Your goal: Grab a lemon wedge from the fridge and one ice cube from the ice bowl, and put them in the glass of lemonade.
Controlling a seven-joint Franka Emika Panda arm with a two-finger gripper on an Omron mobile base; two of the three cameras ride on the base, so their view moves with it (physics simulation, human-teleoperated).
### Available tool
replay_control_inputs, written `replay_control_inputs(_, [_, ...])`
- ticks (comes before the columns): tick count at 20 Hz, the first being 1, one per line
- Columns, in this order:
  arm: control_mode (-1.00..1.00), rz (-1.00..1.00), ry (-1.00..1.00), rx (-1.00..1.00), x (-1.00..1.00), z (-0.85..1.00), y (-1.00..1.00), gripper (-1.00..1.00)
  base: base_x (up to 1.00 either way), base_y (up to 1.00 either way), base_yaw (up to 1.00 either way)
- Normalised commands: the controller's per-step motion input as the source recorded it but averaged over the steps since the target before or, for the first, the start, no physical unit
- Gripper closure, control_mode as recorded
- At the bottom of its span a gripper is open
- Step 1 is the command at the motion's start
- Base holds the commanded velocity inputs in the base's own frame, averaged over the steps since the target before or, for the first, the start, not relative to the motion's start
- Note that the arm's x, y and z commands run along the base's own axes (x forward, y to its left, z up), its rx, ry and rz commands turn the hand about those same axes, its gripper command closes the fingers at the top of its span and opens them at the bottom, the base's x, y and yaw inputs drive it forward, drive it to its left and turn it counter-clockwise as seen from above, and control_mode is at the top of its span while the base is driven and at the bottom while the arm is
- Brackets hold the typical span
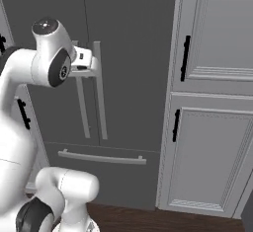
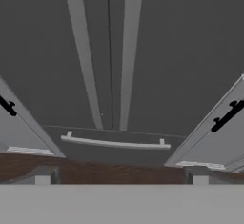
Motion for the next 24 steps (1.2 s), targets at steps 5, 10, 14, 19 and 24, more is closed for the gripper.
replay_control_inputs(5, [-1.0,0.0,-0.03,0.02,0.94,-0.5,0.0,-1.0,0.0,0.0,0.0])
replay_control_inputs(10, [-1.0,0.0,-0.1,0.0,0.43,0.03,0.0,-1.0,0.0,0.0,0.0])
replay_control_inputs(14, [-1.0,0.0,-0.04,0.0,0.36,0.06,0.0,-1.0,0.0,0.0,0.0])
replay_control_inputs(19, [-1.0,0.0,0.0,0.0,0.93,-0.48,0.19,-1.0,0.0,0.0,0.0])
replay_control_inputs(24, [-1.0,0.0,0.0,0.0,0.9,-0.46,0.15,-1.0,0.0,0.0,0.0])
